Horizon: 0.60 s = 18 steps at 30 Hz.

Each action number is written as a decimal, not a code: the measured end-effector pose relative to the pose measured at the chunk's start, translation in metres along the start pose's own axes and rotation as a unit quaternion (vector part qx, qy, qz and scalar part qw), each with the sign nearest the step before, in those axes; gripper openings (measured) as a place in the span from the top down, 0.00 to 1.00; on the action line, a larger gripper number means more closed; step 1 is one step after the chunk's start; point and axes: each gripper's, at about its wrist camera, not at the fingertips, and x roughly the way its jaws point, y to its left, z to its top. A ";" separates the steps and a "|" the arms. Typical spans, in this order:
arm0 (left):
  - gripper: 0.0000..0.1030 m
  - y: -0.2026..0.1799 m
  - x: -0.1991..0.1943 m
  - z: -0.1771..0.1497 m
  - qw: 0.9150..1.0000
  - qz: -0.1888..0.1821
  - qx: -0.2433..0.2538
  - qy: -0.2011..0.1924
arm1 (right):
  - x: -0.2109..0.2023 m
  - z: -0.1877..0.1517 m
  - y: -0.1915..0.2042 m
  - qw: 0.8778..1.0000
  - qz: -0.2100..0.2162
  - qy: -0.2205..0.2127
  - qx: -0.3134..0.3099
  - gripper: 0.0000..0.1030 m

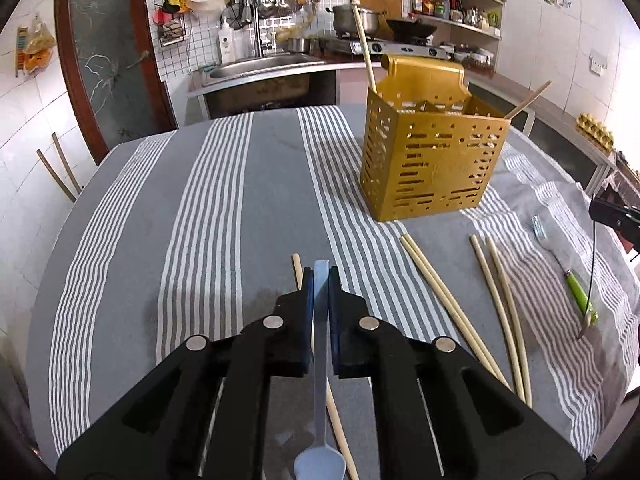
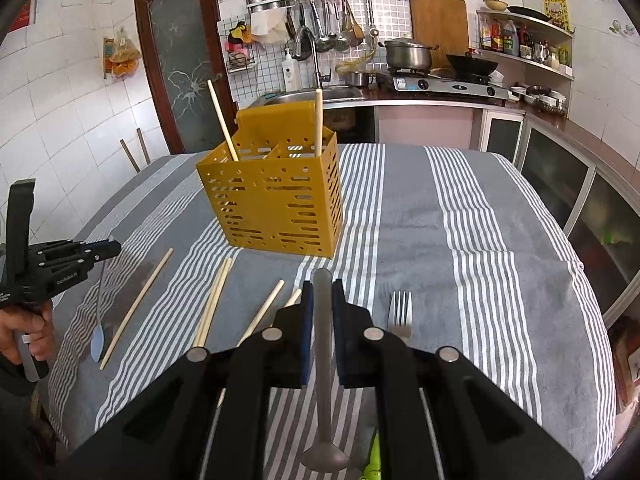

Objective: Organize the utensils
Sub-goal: 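Lift the blue spoon with the left tool toward the holder while the right tool carries the metal spoon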

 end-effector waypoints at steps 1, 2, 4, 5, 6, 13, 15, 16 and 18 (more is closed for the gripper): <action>0.95 0.000 -0.002 0.000 1.000 0.000 -0.002 -0.003 | -0.001 0.000 0.001 1.000 0.000 -0.001 -0.001 0.91; 0.95 0.000 -0.006 0.000 1.000 0.000 -0.002 -0.008 | -0.002 0.000 0.001 1.000 -0.001 -0.003 -0.002 0.91; 0.95 0.000 -0.011 0.000 1.000 0.000 -0.002 -0.014 | -0.005 -0.001 0.002 1.000 -0.001 -0.011 -0.003 0.91; 0.95 0.000 -0.013 0.000 1.000 -0.001 -0.002 -0.017 | -0.007 -0.002 0.003 1.000 0.002 -0.015 -0.003 0.91; 0.95 -0.001 -0.016 0.000 1.000 0.000 -0.002 -0.020 | -0.008 -0.003 0.003 1.000 0.005 -0.018 -0.003 0.91; 0.95 -0.001 -0.030 -0.003 0.999 -0.001 -0.003 -0.032 | -0.022 -0.004 0.006 0.999 0.002 -0.040 -0.003 0.91; 0.95 0.000 -0.035 -0.002 0.999 0.000 -0.003 -0.038 | -0.027 -0.003 0.007 0.999 0.002 -0.047 -0.003 0.91; 0.95 0.000 -0.038 -0.001 0.999 0.001 -0.004 -0.041 | -0.029 -0.002 0.007 0.999 -0.001 -0.050 -0.005 0.91; 0.95 0.001 -0.042 -0.001 0.999 0.002 -0.006 -0.046 | -0.034 0.000 0.008 0.998 -0.004 -0.058 -0.008 0.91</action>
